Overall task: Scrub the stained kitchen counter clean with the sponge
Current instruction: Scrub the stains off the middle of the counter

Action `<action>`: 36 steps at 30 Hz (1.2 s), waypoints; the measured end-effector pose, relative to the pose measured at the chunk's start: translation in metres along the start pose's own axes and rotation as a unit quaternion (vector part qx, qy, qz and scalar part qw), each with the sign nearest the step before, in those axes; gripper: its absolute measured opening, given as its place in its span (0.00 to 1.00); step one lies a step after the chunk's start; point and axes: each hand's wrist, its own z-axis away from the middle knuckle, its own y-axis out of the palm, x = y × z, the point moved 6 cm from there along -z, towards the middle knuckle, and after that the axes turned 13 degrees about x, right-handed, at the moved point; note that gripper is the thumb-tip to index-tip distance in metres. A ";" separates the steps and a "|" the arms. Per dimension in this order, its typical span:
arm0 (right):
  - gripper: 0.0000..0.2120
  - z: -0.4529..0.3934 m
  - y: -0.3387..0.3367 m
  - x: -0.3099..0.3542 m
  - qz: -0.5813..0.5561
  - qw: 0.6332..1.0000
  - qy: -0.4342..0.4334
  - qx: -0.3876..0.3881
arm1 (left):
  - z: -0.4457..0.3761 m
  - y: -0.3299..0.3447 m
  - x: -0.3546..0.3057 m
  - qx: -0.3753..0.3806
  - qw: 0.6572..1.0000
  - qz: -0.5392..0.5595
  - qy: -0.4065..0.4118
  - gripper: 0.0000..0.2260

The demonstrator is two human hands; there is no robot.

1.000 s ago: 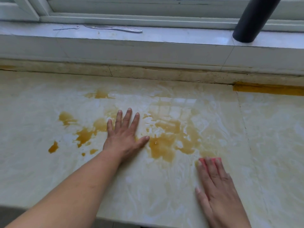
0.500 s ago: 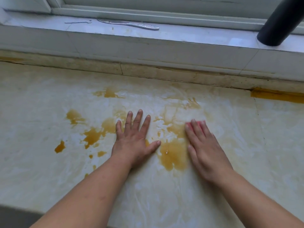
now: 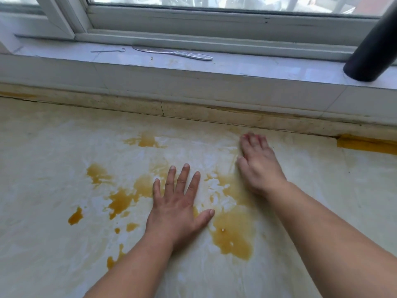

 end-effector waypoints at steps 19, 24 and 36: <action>0.33 -0.033 -0.005 0.043 0.019 0.997 -0.072 -0.018 | 0.004 -0.003 0.000 -0.003 1.000 0.014 0.010 0.44; 0.30 -0.058 0.006 0.110 0.087 0.975 -0.204 0.034 | 0.003 -0.003 -0.001 0.010 1.000 0.005 0.006 0.42; 0.34 0.067 -0.018 -0.124 -0.036 0.995 0.073 -0.065 | 0.005 -0.004 -0.001 0.019 1.000 0.010 0.009 0.42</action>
